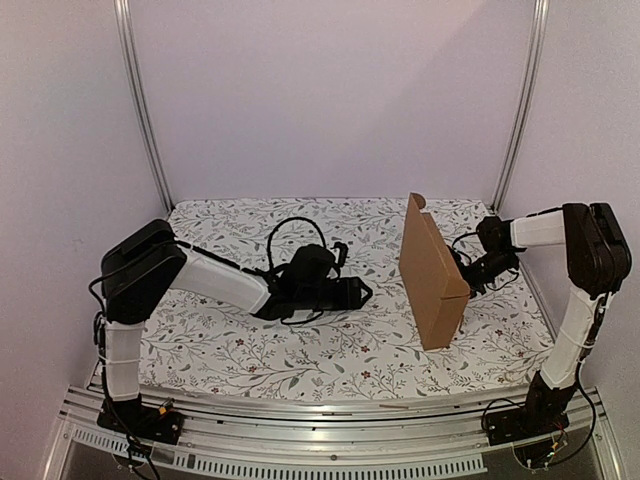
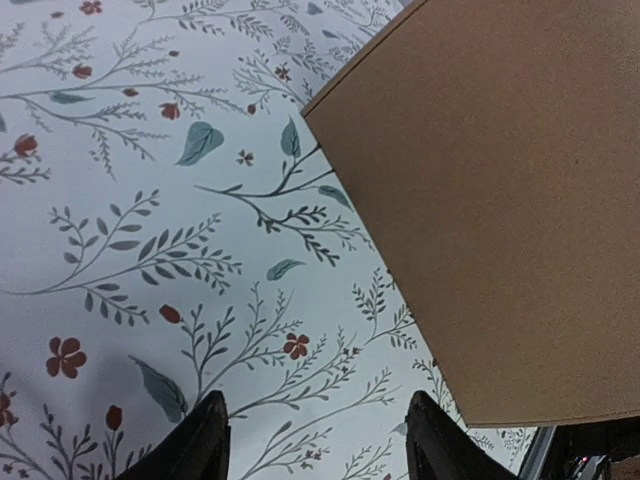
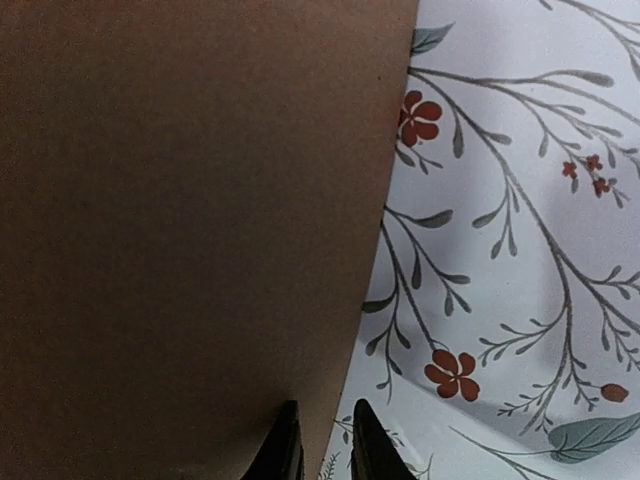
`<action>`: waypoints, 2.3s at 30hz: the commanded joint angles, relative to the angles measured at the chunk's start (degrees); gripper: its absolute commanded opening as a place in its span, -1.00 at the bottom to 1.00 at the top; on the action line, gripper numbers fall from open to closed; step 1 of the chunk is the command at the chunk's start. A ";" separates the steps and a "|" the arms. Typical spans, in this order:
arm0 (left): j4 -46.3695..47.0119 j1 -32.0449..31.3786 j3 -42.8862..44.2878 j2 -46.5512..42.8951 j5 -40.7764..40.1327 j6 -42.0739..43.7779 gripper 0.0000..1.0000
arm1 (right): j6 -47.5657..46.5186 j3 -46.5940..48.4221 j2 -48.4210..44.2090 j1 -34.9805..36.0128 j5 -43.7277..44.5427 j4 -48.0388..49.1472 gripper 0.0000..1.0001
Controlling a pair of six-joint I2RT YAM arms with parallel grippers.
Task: Fold the paper box
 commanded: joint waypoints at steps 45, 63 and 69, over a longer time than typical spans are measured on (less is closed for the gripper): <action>-26.57 5.67 0.02 -21.52 -9.51 16.64 0.29 | 6.66 -0.91 13.31 34.17 -23.58 8.88 -0.34; -26.16 16.00 11.32 -10.90 0.61 22.90 0.29 | -8.68 3.37 1.45 24.65 -14.09 -11.26 -0.07; -31.15 16.04 11.69 -14.92 -3.91 22.28 0.27 | -17.86 17.03 -2.53 17.89 -6.09 -20.87 -0.06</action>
